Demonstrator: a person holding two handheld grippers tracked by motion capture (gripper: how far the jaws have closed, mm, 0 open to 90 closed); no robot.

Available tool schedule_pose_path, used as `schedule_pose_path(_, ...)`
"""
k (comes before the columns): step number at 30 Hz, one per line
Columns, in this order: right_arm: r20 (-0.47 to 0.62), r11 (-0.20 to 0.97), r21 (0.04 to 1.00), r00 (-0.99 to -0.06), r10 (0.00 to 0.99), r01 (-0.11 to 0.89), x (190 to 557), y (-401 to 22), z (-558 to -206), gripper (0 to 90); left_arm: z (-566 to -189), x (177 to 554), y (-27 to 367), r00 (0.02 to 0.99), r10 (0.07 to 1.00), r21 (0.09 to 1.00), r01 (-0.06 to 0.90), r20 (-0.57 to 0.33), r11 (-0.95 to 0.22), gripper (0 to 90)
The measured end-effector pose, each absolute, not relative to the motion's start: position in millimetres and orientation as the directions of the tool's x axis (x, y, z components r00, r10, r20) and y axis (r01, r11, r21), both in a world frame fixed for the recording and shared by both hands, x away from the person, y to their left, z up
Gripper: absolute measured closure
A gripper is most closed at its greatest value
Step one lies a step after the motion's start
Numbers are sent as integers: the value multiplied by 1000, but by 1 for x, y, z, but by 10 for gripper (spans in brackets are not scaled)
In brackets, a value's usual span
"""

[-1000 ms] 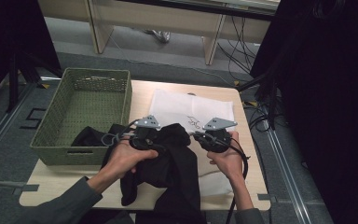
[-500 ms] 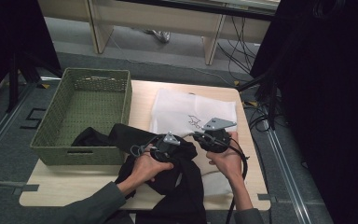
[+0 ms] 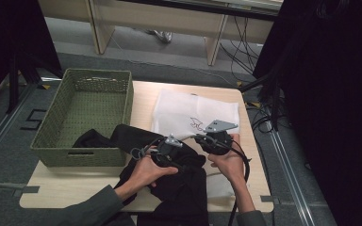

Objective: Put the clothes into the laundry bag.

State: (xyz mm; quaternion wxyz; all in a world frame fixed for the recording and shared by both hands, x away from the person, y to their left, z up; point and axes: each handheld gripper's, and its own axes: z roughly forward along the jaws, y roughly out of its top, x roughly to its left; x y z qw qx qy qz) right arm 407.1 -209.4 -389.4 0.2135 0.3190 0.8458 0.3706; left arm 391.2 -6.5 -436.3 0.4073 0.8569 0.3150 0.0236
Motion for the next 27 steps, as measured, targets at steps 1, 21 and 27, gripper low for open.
schedule_pose_path(1,-133,525,765,-706,696,374,407,-210,-389,873,-431,389,-2,808,549,717,511,-213,-473,207)
schedule_pose_path(21,-152,538,766,-715,682,351,405,-205,-383,873,-453,348,70,851,523,639,425,-42,-641,140)
schedule_pose_path(27,-127,540,753,-723,679,376,404,-202,-385,873,-473,362,43,882,467,589,348,59,-730,616)
